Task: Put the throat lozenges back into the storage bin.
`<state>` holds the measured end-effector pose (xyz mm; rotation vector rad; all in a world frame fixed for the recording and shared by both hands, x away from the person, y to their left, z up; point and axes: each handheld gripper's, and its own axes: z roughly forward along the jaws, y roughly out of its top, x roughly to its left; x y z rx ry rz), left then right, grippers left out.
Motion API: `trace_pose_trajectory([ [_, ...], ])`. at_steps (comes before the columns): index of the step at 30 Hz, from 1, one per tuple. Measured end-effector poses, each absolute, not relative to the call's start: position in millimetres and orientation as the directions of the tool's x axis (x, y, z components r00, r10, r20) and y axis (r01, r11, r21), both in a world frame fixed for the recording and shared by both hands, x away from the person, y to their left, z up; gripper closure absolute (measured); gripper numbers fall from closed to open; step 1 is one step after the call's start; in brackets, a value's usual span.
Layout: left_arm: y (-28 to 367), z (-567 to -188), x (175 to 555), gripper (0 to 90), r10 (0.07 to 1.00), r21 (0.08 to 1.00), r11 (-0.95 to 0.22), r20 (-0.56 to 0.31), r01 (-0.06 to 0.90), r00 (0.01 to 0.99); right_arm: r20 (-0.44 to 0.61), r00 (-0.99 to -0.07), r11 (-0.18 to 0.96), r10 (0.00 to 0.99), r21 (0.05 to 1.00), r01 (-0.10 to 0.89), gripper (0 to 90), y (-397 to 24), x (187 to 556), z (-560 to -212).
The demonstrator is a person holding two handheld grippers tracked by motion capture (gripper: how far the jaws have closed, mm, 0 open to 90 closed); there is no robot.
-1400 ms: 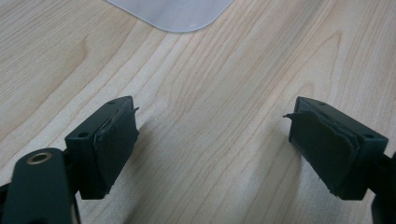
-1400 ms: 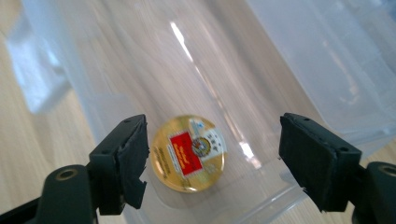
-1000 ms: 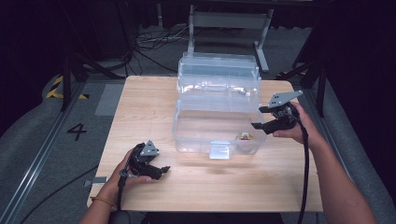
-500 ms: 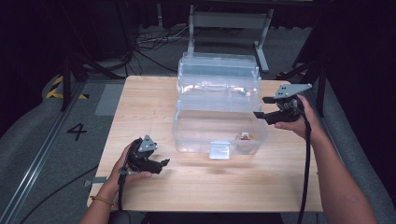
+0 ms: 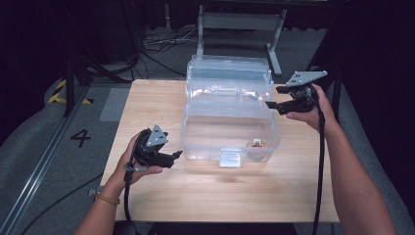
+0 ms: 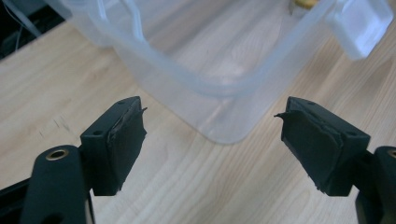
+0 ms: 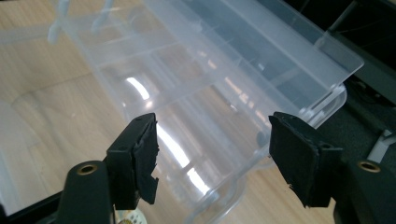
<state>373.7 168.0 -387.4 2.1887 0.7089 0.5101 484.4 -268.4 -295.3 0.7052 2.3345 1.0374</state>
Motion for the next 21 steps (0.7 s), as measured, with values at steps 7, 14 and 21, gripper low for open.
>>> trace_pose_trajectory([
  [7, 147, -374, 378, 21.8, 0.582, 0.772, -0.571, 0.142, 0.279, 0.801, -0.226, -0.746, 0.576, 0.626, 0.779, 0.247, 33.4, -257, 505, -280],
  [14, 126, -377, 390, 22.0, 0.539, 0.753, -0.603, 0.140, 0.264, 0.830, -0.231, -0.753, 0.601, 0.616, 0.756, 0.260, 34.5, -242, 522, -282],
  [21, 112, -387, 400, 31.3, 0.494, 0.728, -0.634, 0.122, 0.260, 0.861, -0.226, -0.762, 0.619, 0.607, 0.736, 0.275, 36.5, -229, 538, -289],
])
